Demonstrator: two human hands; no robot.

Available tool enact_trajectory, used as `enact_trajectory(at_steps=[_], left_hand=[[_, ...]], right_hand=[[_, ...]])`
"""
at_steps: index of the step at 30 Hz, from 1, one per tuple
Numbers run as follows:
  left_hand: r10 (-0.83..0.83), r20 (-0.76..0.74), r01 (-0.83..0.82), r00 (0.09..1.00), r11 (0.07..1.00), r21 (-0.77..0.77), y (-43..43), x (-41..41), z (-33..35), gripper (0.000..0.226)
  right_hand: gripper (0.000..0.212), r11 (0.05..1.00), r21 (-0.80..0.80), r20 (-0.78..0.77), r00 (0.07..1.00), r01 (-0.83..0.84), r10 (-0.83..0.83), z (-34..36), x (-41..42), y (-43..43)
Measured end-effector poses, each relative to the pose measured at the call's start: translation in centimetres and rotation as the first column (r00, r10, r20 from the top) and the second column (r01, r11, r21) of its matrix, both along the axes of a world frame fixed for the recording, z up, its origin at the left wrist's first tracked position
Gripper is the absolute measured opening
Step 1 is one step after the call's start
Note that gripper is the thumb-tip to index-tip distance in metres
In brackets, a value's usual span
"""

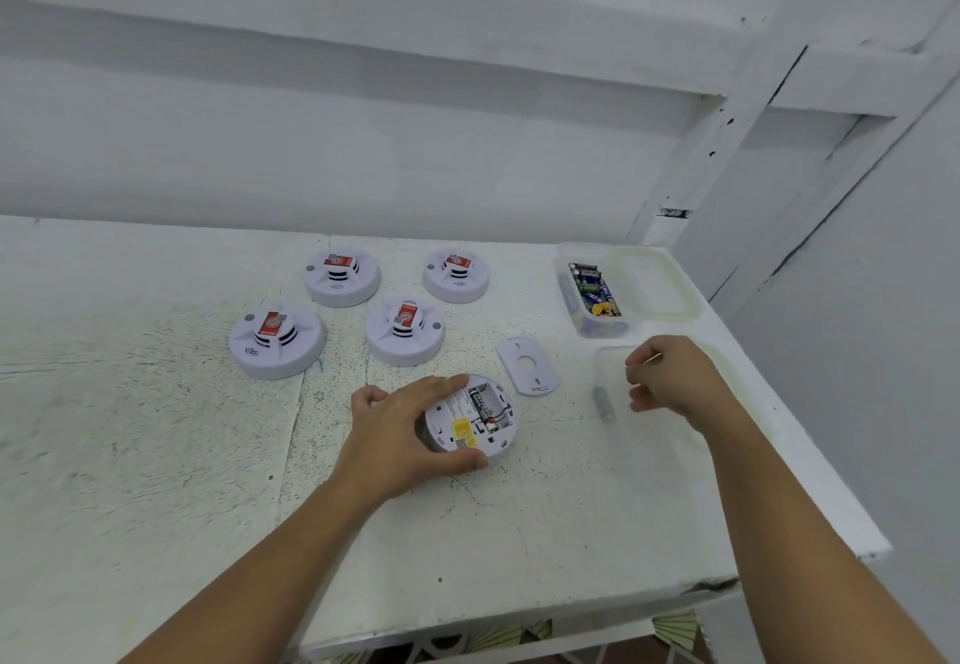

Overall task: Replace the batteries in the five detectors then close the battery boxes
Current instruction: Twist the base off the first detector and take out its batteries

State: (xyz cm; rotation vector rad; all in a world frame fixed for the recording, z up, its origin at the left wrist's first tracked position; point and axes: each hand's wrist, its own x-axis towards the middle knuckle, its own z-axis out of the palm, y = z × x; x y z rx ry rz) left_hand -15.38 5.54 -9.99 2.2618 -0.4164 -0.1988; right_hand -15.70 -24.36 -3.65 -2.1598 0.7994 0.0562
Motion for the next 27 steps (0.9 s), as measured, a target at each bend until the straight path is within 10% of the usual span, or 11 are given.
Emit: enact_trajectory(at_steps=[7,14,27], left_hand=[[-0.02,0.028,0.021,0.999,1.0,-0.001,0.0,0.2,-0.6,0.078],[0.001,0.072,-0.001,0.997,1.0,0.005,-0.1,0.1,-0.6,0.081],[0.002,-0.003,-0.002,1.0,1.0,0.004,0.1,0.6,-0.7,0.084]], right_hand=[[0.009,0.92,-0.275,0.262,0.899,-0.278,0.35,2.7,0.1,3.7],[0.019,0.446,-0.396,-0.084,0.515,-0.803,0.853,0.0,-0.3,9.3],[0.026,-0.16,-0.537,-0.463,0.131,-0.828,0.877,-0.6,1.8,10.4]])
